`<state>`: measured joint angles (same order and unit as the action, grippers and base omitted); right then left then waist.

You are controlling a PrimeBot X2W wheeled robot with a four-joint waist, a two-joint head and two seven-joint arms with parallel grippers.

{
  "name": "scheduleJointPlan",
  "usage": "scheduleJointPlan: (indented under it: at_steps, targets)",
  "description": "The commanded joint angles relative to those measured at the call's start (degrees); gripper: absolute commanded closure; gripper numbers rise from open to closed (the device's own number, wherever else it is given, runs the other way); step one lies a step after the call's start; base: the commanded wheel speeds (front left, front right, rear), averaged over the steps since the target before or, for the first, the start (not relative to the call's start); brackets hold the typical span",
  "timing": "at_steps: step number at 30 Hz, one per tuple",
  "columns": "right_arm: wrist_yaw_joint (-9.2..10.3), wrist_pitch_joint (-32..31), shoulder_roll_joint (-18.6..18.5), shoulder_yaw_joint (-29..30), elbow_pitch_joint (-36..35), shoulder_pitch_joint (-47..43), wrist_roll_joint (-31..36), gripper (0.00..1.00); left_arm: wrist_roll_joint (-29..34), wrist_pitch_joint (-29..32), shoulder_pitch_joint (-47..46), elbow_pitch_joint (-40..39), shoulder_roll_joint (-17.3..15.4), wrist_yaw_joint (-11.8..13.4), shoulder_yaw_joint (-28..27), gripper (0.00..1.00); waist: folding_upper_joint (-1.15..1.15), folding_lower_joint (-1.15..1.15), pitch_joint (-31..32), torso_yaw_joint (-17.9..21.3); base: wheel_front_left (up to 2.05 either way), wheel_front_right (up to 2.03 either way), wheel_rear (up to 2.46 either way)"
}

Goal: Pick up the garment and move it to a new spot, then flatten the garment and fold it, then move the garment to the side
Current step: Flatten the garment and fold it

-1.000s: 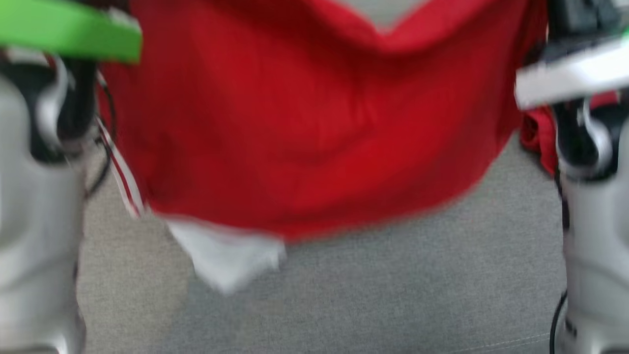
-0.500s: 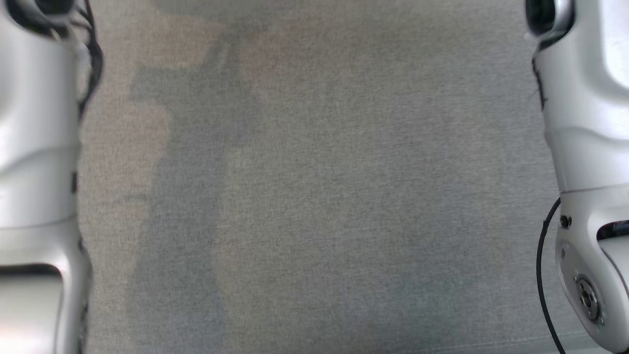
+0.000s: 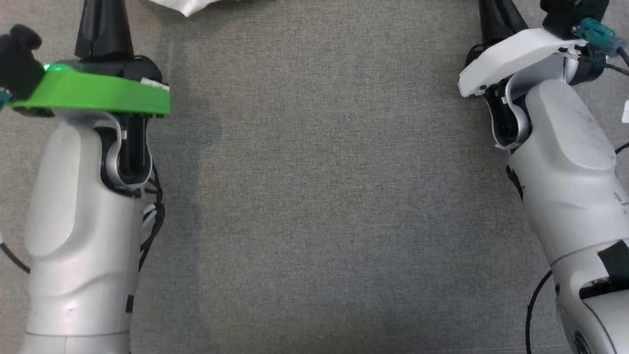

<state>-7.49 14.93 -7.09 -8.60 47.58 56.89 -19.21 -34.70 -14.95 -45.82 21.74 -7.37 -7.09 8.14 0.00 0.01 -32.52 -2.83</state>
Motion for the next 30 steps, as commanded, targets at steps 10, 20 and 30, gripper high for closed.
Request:
scheduleJointPlan:
  at_steps: [10, 20, 30]
  targets:
    - [0.0, 0.3, -0.6, 2.35, -17.13, -15.97, -4.52, 1.0, 3.55, -0.25, 15.96, -14.41, 2.08, -0.35, -3.58, 1.0, 0.0, -0.01, 6.58, 1.05, 0.0, 0.0, 0.0]
    - [0.0, -0.9, -1.24, 2.53, -27.26, -33.95, -6.1, 1.0, 4.03, -0.25, 35.09, -25.81, 3.16, -0.1, -3.26, 1.0, 0.0, -0.01, 16.6, -0.59, 0.0, 0.0, 0.0]
    - [0.0, -8.59, 1.17, 9.79, -46.73, -56.45, -5.19, 1.0, 5.57, 2.98, 50.66, -38.53, 2.87, 3.0, 0.5, 1.0, 0.0, -0.01, 25.29, -2.79, 0.0, 0.0, 0.0]
